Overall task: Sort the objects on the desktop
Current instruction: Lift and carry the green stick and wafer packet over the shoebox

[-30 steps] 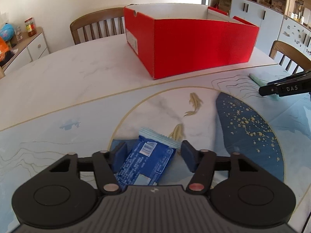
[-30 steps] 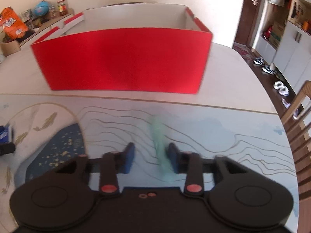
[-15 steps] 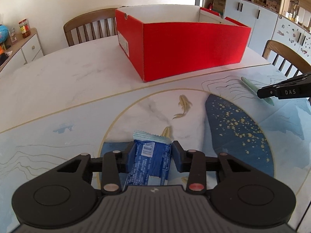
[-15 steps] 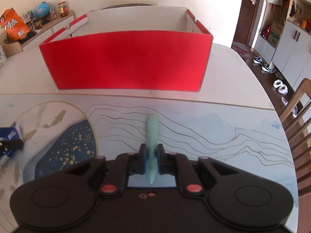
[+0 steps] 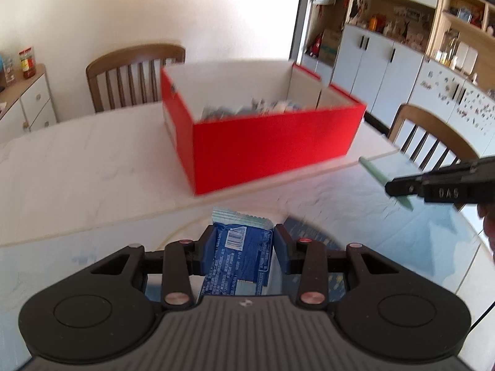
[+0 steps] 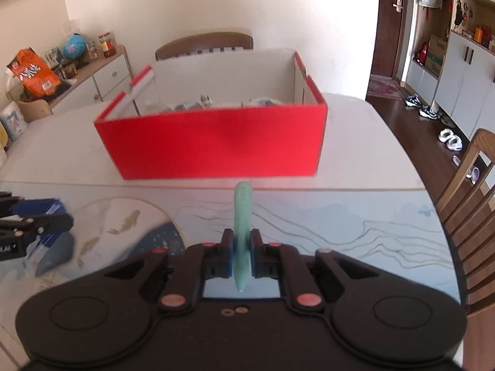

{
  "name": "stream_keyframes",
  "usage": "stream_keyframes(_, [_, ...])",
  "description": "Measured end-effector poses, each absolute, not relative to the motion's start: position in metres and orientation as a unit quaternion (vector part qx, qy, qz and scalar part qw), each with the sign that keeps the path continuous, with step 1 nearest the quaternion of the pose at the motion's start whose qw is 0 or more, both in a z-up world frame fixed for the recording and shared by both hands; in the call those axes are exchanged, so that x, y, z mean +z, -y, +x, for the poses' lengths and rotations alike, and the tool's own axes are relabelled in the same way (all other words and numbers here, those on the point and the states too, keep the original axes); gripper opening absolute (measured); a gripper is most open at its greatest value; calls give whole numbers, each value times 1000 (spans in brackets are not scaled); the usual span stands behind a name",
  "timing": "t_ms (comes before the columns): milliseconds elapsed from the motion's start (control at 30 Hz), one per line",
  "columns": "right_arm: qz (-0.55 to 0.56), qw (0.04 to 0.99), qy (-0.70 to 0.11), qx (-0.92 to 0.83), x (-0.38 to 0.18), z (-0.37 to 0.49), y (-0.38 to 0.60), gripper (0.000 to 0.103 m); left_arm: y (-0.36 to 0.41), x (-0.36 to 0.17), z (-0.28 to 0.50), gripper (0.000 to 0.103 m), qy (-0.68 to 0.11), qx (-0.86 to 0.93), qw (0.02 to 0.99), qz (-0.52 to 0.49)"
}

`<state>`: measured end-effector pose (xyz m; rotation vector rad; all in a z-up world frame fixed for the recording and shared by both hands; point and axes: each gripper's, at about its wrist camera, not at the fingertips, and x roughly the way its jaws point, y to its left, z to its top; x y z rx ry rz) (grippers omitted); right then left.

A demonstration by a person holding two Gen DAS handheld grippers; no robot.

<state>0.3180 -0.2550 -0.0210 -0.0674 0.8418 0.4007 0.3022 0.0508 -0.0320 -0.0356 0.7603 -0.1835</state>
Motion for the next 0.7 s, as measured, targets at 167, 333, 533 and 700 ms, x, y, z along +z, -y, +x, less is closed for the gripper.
stream_keyframes(167, [-20, 897, -388, 211, 8, 320, 257, 9, -44, -6, 318, 38, -350, -111, 930, -32])
stream_keyframes(333, [3, 901, -374, 222, 34, 338, 258, 9, -33, 23, 343, 38, -316, -122, 940, -28])
stream_keyframes(533, [-7, 910, -344, 232, 63, 370, 249, 9, -23, 53, 378, 38, -278, -126, 952, -14])
stream_keyframes(700, [-10, 913, -337, 230, 70, 401, 242, 8, -22, 63, 418, 38, -274, -123, 954, -6])
